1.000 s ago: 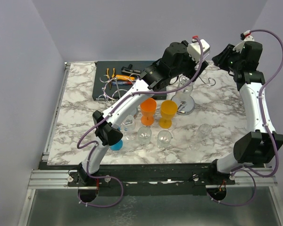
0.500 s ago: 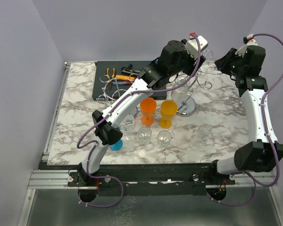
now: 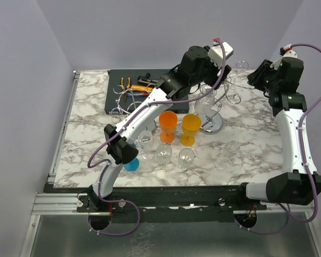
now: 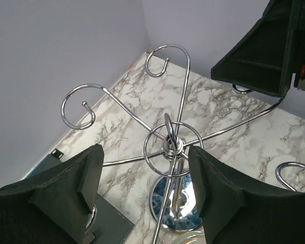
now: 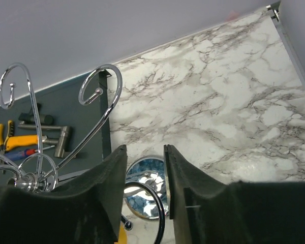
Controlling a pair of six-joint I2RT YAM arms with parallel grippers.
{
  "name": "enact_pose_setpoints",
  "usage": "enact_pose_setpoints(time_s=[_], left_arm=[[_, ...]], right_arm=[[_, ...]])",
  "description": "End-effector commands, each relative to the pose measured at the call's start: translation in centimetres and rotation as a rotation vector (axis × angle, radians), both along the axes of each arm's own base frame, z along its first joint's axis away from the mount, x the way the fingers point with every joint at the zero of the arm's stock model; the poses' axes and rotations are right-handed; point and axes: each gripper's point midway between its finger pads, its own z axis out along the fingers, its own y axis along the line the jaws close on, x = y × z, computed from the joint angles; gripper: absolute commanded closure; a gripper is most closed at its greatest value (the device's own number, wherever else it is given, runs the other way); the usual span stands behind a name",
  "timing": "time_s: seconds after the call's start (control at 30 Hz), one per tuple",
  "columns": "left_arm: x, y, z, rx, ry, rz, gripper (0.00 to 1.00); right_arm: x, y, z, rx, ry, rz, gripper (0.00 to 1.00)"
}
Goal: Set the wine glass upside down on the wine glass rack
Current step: Adjust the wine rack at the center of the board.
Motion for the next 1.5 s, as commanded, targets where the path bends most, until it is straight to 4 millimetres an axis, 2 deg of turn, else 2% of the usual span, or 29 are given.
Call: enact_pose_setpoints(time_s=[0.0,0.17,0.3,0.53,0.73,0.83,1.03,1.1,1.23,1.47], left_arm=[[-2.0,1.3,4.3,-0.068,-0.030,-0.031,0.25],[-2.9,1.9,4.4,-0.064,-0.018,-0.045,0.24],[-3.3,2.2,4.3,-0.056,-0.010,-0.052,0.24],[-4.5,2.0,4.8,-0.037,-0.033,-0.097,0.24],[-4.5,2.1,4.6,-0.027,-0.032,-0.090,0.24],[-4.5,2.2,4.1,-0.018,-0.025,-0.085,0.25],[-3.5,2.9,3.5,0.025,-0.046,-0.037,0.26],[-3.0,3.5,3.3,0.038,-0.048,-0.010,0.29],[-1.6,5.7,3.3,0.050,-0.036,0.050,0.32],[1.5,11.2,3.5,0.057,-0.002,0.152,0.34]], right_arm=[[-1.2,-1.0,2.7,-0.048,-0.033,-0.052,0.54],[0.0,-0.8,5.6,-0.043,-0.089,-0.033,0.43],[1.8,0.5,6.5,-0.001,-0.105,0.037,0.41],[5.1,1.4,4.2,0.036,-0.034,0.105,0.41],[6.4,1.7,3.4,0.051,-0.018,0.129,0.42],[6.9,2.0,2.8,0.065,-0.012,0.138,0.46],[7.5,2.2,1.6,0.101,-0.007,0.136,0.69],[7.5,2.3,1.4,0.113,-0.011,0.136,0.74],[7.4,2.1,1.2,0.116,-0.012,0.124,0.80],[7.0,1.3,1.1,0.088,-0.015,0.081,0.84]])
